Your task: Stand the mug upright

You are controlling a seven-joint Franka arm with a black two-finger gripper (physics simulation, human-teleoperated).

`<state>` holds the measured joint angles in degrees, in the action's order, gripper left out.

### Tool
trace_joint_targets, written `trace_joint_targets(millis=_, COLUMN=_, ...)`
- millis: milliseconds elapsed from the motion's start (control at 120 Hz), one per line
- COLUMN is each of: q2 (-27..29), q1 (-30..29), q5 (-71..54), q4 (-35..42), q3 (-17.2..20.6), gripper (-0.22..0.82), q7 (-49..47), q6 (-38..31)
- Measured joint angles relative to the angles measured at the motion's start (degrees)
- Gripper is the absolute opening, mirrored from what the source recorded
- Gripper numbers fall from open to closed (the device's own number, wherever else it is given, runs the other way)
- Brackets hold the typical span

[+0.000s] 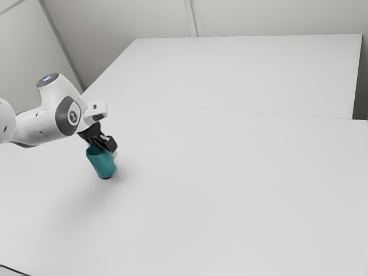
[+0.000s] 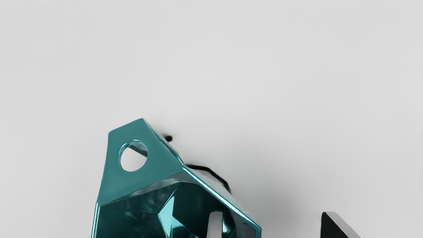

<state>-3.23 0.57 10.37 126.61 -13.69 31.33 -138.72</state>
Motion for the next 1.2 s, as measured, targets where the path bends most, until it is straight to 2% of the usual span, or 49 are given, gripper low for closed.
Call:
trace_joint_targets(millis=142, q2=2.8, q1=0.2, q5=0.1, q4=-1.8, q3=0.1, gripper=0.45, q7=-0.7, q6=3.4)
trace_joint_targets(millis=342, q2=2.5, q1=-0.3, q5=-0.2, q4=-13.1, q3=0.5, gripper=0.54, q7=-2.9, q6=16.5)
trace_joint_targets(millis=517, q2=0.2, q1=-4.7, q5=-3.6, q4=-26.6, q3=6.3, gripper=0.58, q7=-5.8, q6=28.4)
trace_joint_targets(millis=608, q2=-0.4, q1=-4.6, q5=-4.9, q4=-32.5, q3=9.5, gripper=0.59, q7=-7.0, q6=33.3)
trace_joint_targets(millis=725, q2=-0.5, q1=-2.5, q5=-6.4, q4=-38.7, q3=11.2, gripper=0.59, q7=-8.4, q6=38.9)
trace_joint_targets(millis=917, q2=-0.5, q1=-3.2, q5=-7.6, q4=-40.2, q3=11.5, gripper=0.6, q7=-10.0, q6=43.9)
trace_joint_targets(millis=1200, q2=-0.5, q1=-4.2, q5=-7.8, q4=-40.3, q3=11.3, gripper=0.6, q7=-11.5, q6=46.3)
